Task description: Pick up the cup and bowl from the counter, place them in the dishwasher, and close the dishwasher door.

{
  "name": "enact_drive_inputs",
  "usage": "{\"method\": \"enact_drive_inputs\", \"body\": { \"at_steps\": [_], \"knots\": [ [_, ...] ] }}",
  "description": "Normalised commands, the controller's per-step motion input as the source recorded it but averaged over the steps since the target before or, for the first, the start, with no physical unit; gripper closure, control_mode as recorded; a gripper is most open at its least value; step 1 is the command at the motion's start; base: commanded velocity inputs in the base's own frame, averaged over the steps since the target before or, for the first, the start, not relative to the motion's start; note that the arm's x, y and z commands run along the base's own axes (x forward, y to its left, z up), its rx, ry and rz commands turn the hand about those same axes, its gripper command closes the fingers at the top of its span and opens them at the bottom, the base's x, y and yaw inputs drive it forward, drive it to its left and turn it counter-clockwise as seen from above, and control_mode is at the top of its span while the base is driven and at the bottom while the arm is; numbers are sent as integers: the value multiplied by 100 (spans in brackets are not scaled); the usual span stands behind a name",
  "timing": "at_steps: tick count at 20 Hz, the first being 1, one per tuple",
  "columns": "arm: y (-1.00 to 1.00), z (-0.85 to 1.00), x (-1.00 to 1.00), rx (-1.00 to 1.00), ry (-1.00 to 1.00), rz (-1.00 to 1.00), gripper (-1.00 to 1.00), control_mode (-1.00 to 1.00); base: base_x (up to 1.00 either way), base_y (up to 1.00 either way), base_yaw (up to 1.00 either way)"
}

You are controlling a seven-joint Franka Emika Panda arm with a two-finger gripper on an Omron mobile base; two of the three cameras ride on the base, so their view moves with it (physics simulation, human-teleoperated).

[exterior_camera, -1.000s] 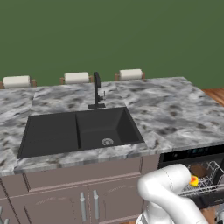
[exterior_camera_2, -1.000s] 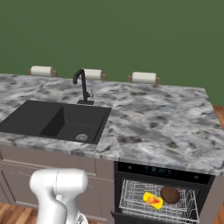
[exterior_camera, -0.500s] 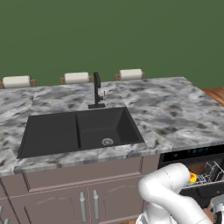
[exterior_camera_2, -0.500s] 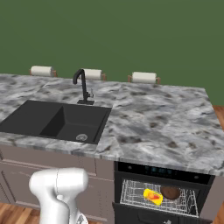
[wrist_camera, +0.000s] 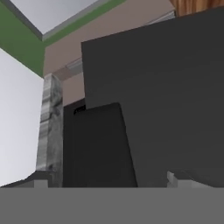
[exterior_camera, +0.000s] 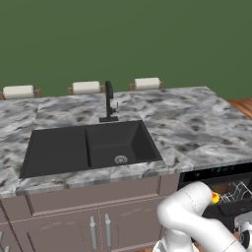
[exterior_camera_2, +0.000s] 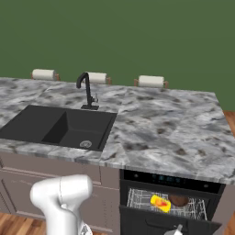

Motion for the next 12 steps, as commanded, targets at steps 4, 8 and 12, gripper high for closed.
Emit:
{"method": "enact_drive_inputs", "body": {
  "at_steps": [4, 8, 12],
  "knots": [
    [0, -66, 65, -24, -18, 0, -100, -100, 0, 0, 0],
    [0, -67, 64, -34, -20, 0, -100, -100, 0, 0, 0],
    [0, -66, 56, -35, -22, 0, -100, -100, 0, 0, 0]
  ]
}}
